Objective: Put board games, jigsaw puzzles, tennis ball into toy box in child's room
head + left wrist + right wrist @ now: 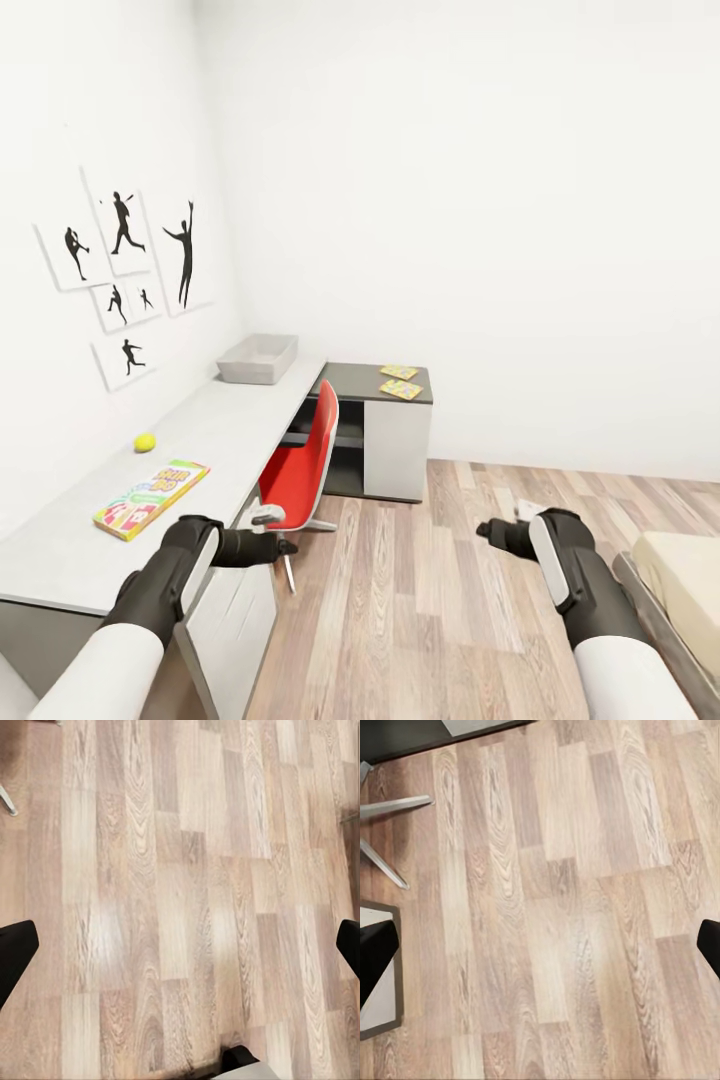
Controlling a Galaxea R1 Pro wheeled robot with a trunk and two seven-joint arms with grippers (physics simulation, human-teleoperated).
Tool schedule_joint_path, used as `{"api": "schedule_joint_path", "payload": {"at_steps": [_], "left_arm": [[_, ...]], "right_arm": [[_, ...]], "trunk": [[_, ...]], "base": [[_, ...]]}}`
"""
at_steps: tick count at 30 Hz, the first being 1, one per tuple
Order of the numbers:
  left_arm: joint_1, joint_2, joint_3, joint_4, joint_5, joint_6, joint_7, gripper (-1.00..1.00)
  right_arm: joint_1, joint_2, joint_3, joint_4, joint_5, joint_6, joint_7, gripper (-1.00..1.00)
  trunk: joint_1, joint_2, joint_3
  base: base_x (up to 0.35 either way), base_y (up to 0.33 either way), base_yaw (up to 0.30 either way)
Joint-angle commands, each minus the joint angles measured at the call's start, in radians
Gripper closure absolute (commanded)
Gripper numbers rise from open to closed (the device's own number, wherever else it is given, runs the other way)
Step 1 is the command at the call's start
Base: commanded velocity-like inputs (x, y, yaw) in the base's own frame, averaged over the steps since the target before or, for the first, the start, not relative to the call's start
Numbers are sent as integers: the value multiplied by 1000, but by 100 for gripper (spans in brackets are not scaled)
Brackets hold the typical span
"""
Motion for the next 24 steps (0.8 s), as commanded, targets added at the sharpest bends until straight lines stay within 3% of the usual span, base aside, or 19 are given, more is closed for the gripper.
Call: {"api": "schedule_joint_path", "payload": {"at_steps": [1, 7, 24], "left_arm": [[-1, -1, 4, -4, 0, 7, -3, -100], [-1, -1, 9, -13, 1, 16, -4, -100], [0, 5, 10, -16, 2, 38, -4, -100]], "right_arm": [[-1, -2, 1, -6, -10, -2, -9, -100], [0, -14, 1, -20, -9, -14, -7, -100], [1, 1, 26, -25, -8, -24, -7, -100]], "trunk": [[-4, 6, 2], [-27, 48, 20], [-92, 167, 74]], "base": [[0, 0, 0], [0, 0, 0], [0, 0, -7]]}}
